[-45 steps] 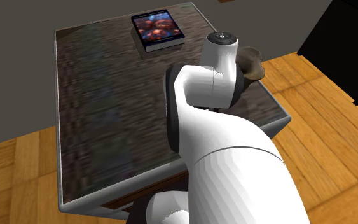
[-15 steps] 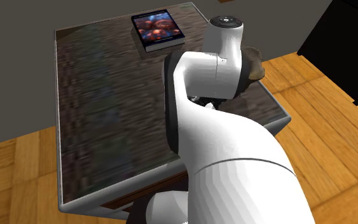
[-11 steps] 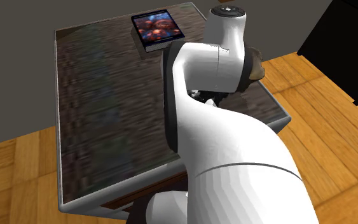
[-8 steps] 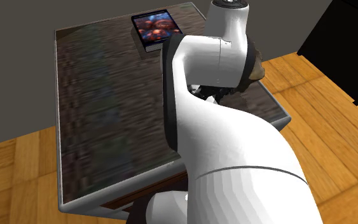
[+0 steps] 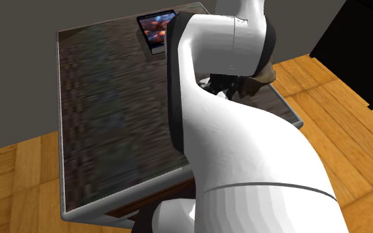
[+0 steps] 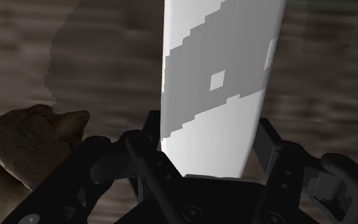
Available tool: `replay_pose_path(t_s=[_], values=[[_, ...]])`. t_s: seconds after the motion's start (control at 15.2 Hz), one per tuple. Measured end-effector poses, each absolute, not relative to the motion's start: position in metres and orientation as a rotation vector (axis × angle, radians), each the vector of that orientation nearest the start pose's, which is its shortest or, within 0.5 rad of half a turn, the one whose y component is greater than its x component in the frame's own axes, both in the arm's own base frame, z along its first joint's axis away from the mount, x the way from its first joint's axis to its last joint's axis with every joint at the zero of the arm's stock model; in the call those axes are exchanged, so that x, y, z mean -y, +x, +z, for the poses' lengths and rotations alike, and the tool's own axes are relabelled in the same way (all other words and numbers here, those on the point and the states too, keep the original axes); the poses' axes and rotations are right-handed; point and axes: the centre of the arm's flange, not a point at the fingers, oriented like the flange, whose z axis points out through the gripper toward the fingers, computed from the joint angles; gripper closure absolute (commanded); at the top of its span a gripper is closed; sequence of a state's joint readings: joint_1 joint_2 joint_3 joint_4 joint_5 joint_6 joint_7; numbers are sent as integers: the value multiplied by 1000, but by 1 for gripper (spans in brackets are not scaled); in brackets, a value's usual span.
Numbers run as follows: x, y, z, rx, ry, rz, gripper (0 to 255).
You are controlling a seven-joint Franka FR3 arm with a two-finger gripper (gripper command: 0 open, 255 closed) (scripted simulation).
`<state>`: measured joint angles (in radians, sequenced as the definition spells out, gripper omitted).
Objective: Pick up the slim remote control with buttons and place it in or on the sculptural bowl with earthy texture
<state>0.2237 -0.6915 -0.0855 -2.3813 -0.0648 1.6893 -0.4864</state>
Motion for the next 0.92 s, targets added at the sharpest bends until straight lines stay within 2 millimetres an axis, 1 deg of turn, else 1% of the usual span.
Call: replay_pose_path(t_s=[0.92], values=[[-35,341,631,1009,-2985,6,255]])
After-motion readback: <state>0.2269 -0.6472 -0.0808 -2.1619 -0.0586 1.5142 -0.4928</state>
